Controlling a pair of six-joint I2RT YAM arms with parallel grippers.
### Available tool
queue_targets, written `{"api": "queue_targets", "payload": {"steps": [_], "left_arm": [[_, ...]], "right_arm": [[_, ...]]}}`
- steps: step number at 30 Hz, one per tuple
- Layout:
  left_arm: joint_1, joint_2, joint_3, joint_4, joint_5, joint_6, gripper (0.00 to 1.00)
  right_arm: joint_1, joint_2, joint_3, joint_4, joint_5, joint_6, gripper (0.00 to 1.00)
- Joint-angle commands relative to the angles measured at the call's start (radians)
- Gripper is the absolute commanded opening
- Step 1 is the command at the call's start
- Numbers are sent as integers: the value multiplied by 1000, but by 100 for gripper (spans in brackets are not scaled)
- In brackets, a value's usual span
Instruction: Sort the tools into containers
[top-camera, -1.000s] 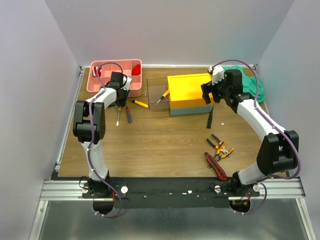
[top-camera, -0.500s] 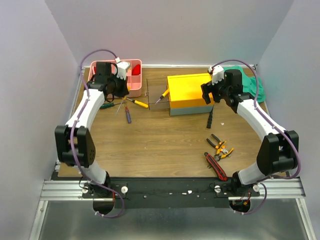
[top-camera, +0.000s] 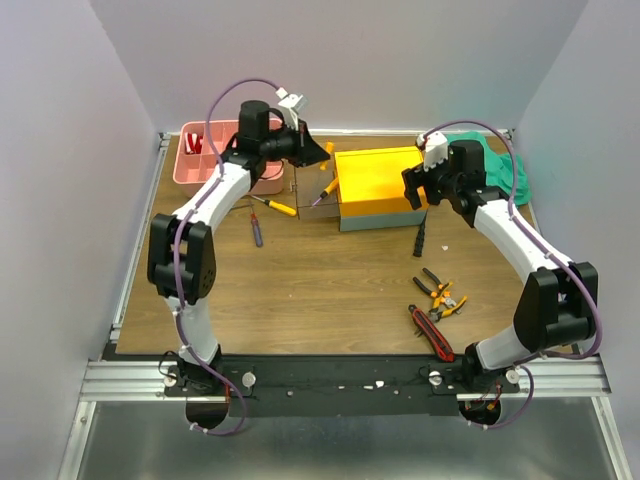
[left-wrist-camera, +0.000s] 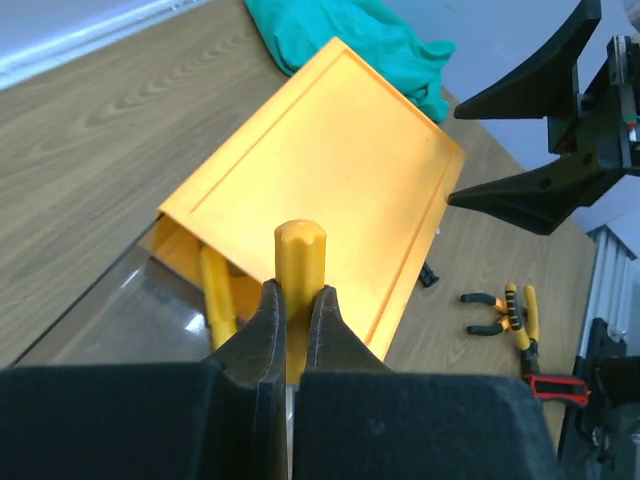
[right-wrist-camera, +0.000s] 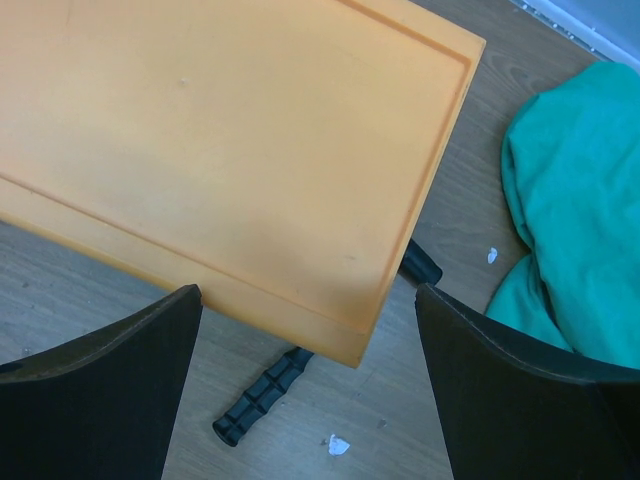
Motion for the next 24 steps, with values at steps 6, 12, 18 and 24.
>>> {"api": "queue_targets", "payload": {"steps": [6, 12, 18, 24], "left_arm": [[-34, 99, 96, -92, -130, 22, 12], [-33, 67, 109, -217, -210, 60, 57], [-30, -4, 145, -263, -268, 119, 73], [22, -226, -111, -335, -728, 112, 70]], "right_arm": [[0, -59, -76, 5, -13, -14, 96], [0, -65, -94, 13, -17, -13, 96], [0, -53, -81, 9, -22, -13, 96], [0, -51, -91, 15, -23, -17, 96]]}}
